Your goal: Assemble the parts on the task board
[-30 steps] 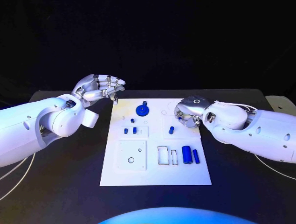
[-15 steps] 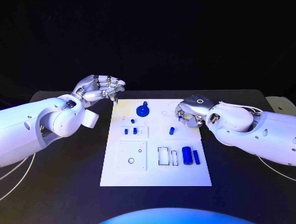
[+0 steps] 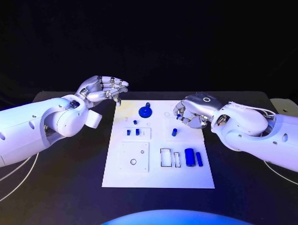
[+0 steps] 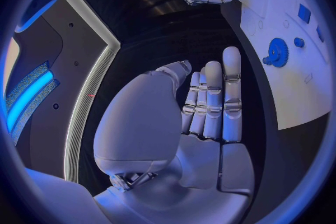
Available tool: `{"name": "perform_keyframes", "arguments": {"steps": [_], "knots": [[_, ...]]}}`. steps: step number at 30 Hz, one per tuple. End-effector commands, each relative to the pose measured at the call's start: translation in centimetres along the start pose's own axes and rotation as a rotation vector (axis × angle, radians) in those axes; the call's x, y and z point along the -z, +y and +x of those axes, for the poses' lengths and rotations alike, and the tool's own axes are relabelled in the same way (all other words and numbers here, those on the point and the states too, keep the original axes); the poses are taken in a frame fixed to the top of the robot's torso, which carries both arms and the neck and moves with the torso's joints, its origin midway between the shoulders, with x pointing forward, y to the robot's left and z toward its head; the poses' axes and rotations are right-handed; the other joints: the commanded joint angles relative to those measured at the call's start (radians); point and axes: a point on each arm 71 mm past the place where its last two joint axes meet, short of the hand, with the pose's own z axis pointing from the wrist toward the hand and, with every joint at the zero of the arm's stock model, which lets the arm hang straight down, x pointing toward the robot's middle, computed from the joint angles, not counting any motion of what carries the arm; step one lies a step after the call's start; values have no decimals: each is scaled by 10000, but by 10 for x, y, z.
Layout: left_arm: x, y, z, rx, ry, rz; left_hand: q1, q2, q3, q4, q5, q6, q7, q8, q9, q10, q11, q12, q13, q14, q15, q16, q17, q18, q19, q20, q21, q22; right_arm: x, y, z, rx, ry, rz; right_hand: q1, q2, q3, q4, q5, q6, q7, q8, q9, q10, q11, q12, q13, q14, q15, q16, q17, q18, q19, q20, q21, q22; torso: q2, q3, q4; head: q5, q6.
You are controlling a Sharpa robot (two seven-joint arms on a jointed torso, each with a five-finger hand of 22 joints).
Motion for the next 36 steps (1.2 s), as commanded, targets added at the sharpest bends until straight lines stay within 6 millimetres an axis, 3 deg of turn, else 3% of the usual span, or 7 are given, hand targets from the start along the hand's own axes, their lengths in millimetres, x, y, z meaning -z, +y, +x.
{"name": "perform_keyframes", "arguments": {"steps": [1, 7, 11, 16, 22, 26, 36], "knots": [[-2, 0, 3, 143, 210, 35, -63, -8, 53, -5, 0, -64, 26, -46, 11, -65, 4, 23, 13, 12, 60, -20, 10, 46, 11, 46, -26, 3, -1, 17, -6, -485, -616, -544, -53, 42, -6, -47, 23, 40, 52, 26, 14, 101, -56, 22, -8, 631, -58, 63, 784, -193, 3, -65, 14, -1, 10, 7, 8, 161, 1], [-5, 0, 7, 172, 281, 60, -63, -8, 53, -5, 0, -64, 26, -46, 11, -65, 4, 23, 13, 12, 60, -20, 10, 46, 11, 46, -26, 3, -8, 49, -2, -928, -624, -1318, -50, 38, -5, -56, 25, 38, 53, 26, 14, 101, -56, 18, -9, 631, -57, 66, 787, -191, 1, -65, 5, -10, -6, -21, 13, 450, -66], [-9, 0, 11, 204, 361, 90, -63, -8, 53, -5, 0, -64, 26, -46, 11, -65, 4, 23, 13, 12, 60, -20, 10, 46, 11, 46, -26, 3, -12, 70, 10, -1230, -382, -1777, -50, 38, -4, -59, 27, 37, 54, 26, 14, 102, -55, 15, -9, 631, -57, 66, 786, -191, 0, -65, 2, -12, 11, -32, 35, 634, -109], [-11, 1, 15, 230, 423, 99, -73, -3, 58, -6, 0, -73, 31, -48, 12, -77, 10, 26, 16, 6, 67, -20, 12, 45, 9, 51, -27, 3, -17, 88, 31, -1500, -10, -2137, -52, 38, -4, -61, 30, 36, 56, 25, 15, 102, -53, 13, -10, 630, -56, 62, 780, -189, -2, -65, -4, -18, 6, -32, 1, 823, -180], [-13, 1, 18, 249, 474, 104, -77, -1, 61, -7, 0, -77, 33, -49, 13, -82, 12, 29, 17, 2, 69, -21, 13, 45, 7, 54, -28, 3, -21, 100, 57, -1740, 465, -2276, -54, 38, -4, -67, 38, 30, 59, 23, 15, 100, -50, 6, -11, 629, -55, 56, 771, -185, -7, -64, -22, -35, 16, -30, 33, 926, -227], [-13, 1, 18, 254, 485, 103, -79, 0, 61, -7, 0, -78, 33, -49, 14, -84, 13, 30, 18, 1, 70, -21, 13, 45, 7, 55, -28, 3, -21, 107, 68, -1862, 633, -2350, -59, 35, -6, -69, 41, 24, 63, 21, 14, 96, -47, 0, -13, 629, -53, 56, 771, -183, -10, -64, -32, -44, 11, -17, 16, 1010, -272], [-13, 1, 18, 266, 518, 85, -79, 0, 61, -7, 0, -78, 33, -49, 14, -84, 13, 30, 18, 1, 70, -21, 13, 45, 7, 55, -28, 3, -23, 117, 80, -1980, 850, -2447, -78, 37, -12, -64, 45, 14, 70, 16, 14, 90, -38, -12, -16, 630, -48, 59, 772, -181, -12, -62, -42, -53, 14, -12, 9, 991, -362]]}}
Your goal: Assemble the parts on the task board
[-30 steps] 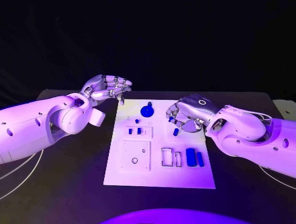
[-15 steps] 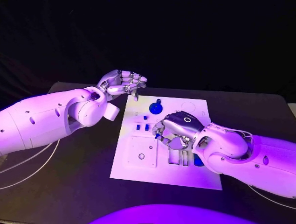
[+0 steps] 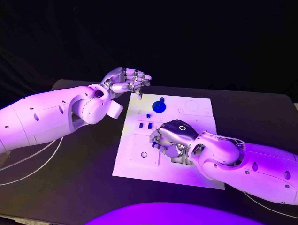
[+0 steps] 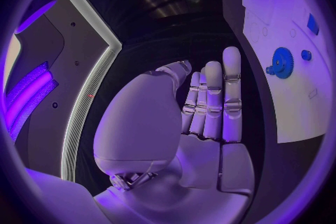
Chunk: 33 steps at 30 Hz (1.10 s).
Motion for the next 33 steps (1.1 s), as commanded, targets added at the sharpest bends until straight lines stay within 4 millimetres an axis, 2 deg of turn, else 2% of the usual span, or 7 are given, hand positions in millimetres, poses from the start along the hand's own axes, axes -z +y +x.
{"name": "perform_keyframes", "arguments": {"steps": [1, 7, 18, 33], "knots": [[-1, -1, 2, 133, 175, 46, -79, -1, 62, -8, 0, -44, -2, -49, 17, -85, 13, 30, 10, 0, 71, -21, 16, 46, 7, 55, -32, 2, -1, 2, 4, 104, 187, -160, -78, 41, -11, -65, 55, -4, 50, 57, 16, 2, -21, -12, 7, 630, -49, 59, 775, -180, -12, -62, -41, -1, 2, 10, -10, 0, -42], [-1, -1, 3, 145, 202, 24, -90, 2, 66, -9, -1, -50, 0, -49, 20, -93, 17, 37, 14, -9, 76, -22, 17, 45, 4, 60, -35, 2, -1, 2, 7, 131, 346, -118, -90, 40, -16, -61, 54, -7, 53, 56, 16, 1, -18, -17, 6, 630, -46, 59, 774, -181, -10, -61, -37, 2, -1, 4, -13, -14, -61], [-1, 0, 2, 152, 223, -6, -90, 2, 66, -9, -1, -50, 0, -49, 20, -93, 17, 37, 14, -9, 76, -22, 17, 45, 4, 60, -35, 2, 1, 0, 6, 477, 134, 58, -109, 45, -22, -55, 54, -13, 54, 54, 17, -1, -15, -26, 4, 630, -42, 59, 773, -179, -13, -58, -48, -7, -1, 15, -4, -3, -76], [0, 0, 1, 152, 226, -45, -112, 6, 71, -9, -3, -62, 4, -48, 25, -111, 22, 48, 21, -22, 84, -21, 20, 46, -3, 69, -39, 2, 4, -1, 4, 592, -85, 102, -110, 47, -22, -56, 55, -12, 53, 55, 18, 1, -16, -27, 4, 632, -41, 68, 784, -184, -7, -58, -29, 12, -6, 3, -7, 10, -86]]}}
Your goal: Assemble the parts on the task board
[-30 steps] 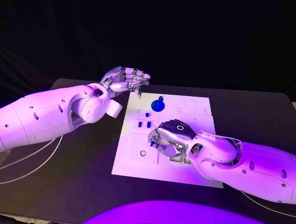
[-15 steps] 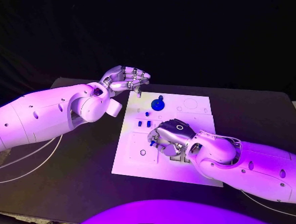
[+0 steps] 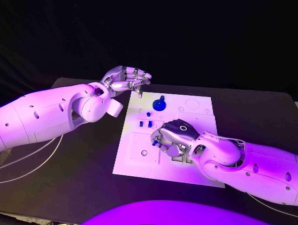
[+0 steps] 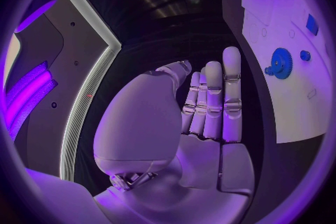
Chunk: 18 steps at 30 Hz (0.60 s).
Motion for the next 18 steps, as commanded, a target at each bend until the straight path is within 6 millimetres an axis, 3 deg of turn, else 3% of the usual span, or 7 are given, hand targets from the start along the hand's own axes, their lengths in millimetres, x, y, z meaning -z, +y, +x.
{"name": "perform_keyframes", "arguments": {"steps": [1, 18], "knots": [[-1, -1, 2, 133, 182, 35, -112, 6, 72, -10, -3, -62, 4, -49, 10, -77, -12, 48, 9, 14, 48, -21, 14, 46, -3, 69, -39, 1, 0, 0, 1, 225, -17, 53, -66, 6, -22, -58, 30, 29, 42, 18, 16, -23, -47, -28, 6, 633, -41, 69, 787, -184, -7, -58, -30, 11, -6, -5, 0, -10, 10], [-1, 0, 3, 148, 227, 10, -112, 6, 72, -10, -3, -62, 4, -49, 10, -77, -12, 48, 9, 14, 48, -21, 14, 46, -3, 69, -39, 1, -3, 0, 4, 430, 284, 127, -94, 1, -39, -60, 23, 34, 40, 24, 21, -11, -46, -39, 5, 634, -40, 73, 788, -180, -9, -55, -41, 2, 1, -12, -3, -7, -8]]}}
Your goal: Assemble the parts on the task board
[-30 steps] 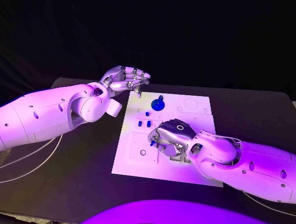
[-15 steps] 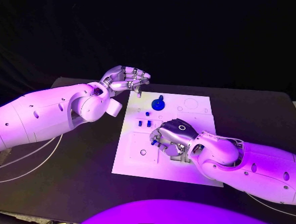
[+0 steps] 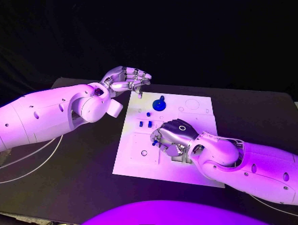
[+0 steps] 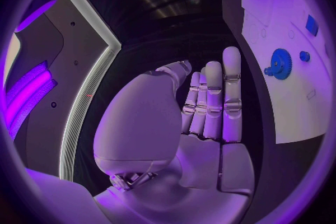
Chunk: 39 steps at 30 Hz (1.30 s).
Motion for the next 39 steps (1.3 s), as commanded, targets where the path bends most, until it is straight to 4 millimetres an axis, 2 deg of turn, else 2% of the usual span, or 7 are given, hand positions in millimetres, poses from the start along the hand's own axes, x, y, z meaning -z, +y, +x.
{"name": "perform_keyframes", "arguments": {"steps": [1, 18, 20, 23, 27, 34, 39], "knots": [[-1, -1, 2, 130, 179, 45, -112, 6, 72, -10, -3, -62, 4, -49, 11, -77, -12, 48, 10, 13, 49, -21, 16, 47, -3, 69, -39, 1, -1, 0, 3, 250, 281, 45, -94, 2, -11, -32, 28, 19, 22, 61, 12, -9, -79, -39, 9, 634, -40, 33, 781, -180, -8, -55, -41, 2, -3, -5, -12, 0, -16], [-1, 0, 3, 134, 194, 14, -128, 9, 89, -30, -2, -85, 9, -48, 22, -114, -6, 66, 22, -5, 56, -16, 23, 51, -10, 81, -44, 2, -5, 5, 8, 535, 1043, 29, -259, -55, -98, 25, -31, -36, 19, 35, 5, -39, -67, -112, -10, 626, -30, 15, 746, -169, -26, -46, -92, -37, -7, 1, -10, -24, -61], [-1, 0, 3, 135, 197, 8, -128, 9, 89, -30, -2, -85, 9, -48, 22, -114, -6, 66, 22, -5, 56, -16, 23, 51, -10, 81, -44, 2, -5, 4, 8, 532, 979, 54, -337, -91, -94, 60, -44, -201, 77, -67, -45, -177, -16, -225, -56, 622, 8, 11, 735, -167, -40, -26, -122, -57, -9, 0, -8, -29, -62], [-1, 0, 3, 135, 199, -2, -128, 9, 89, -30, -2, -85, 9, -48, 22, -114, -6, 66, 22, -5, 56, -16, 23, 51, -10, 81, -44, 2, -5, 3, 7, 521, 854, 100, -502, -246, -49, 123, -75, -615, 259, -354, -197, -534, 158, -490, -188, 603, 142, -27, 669, -161, -75, 68, -209, -121, -4, -1, -12, -28, -56], [-1, 0, 2, 135, 201, -16, -128, 9, 89, -30, -2, -85, 9, -48, 22, -114, -6, 66, 22, -5, 56, -16, 23, 51, -10, 81, -44, 2, -4, 1, 6, 507, 680, 170, -621, -423, 2, 156, -102, -957, 381, -613, -347, -886, 302, -661, -335, 559, 264, -122, 531, -114, -160, 176, -442, -322, -6, 1, -9, -28, -48], [0, 0, 2, 142, 225, -48, -128, 20, 101, -38, 0, -89, 9, -45, 26, -122, -5, 74, 27, -12, 58, -15, 25, 52, -12, 84, -45, 2, 1, -1, 1, 435, 211, 208, -703, -611, -21, 162, -136, -1143, 415, -780, -460, -1331, 388, -663, -500, 476, 337, -315, 273, -30, -294, 266, -814, -648, -6, 6, -9, -32, -32], [0, 0, 2, 141, 223, -63, -128, 20, 101, -38, 0, -89, 9, -45, 26, -122, -5, 74, 27, -12, 58, -15, 25, 52, -12, 84, -45, 2, 9, -2, -9, 394, -140, 188, -775, -693, -100, 193, -172, -1179, 386, -817, -490, -1391, 378, -610, -532, 466, 336, -335, 243, -20, -303, 282, -848, -672, -8, 3, -8, -51, -16]]}}
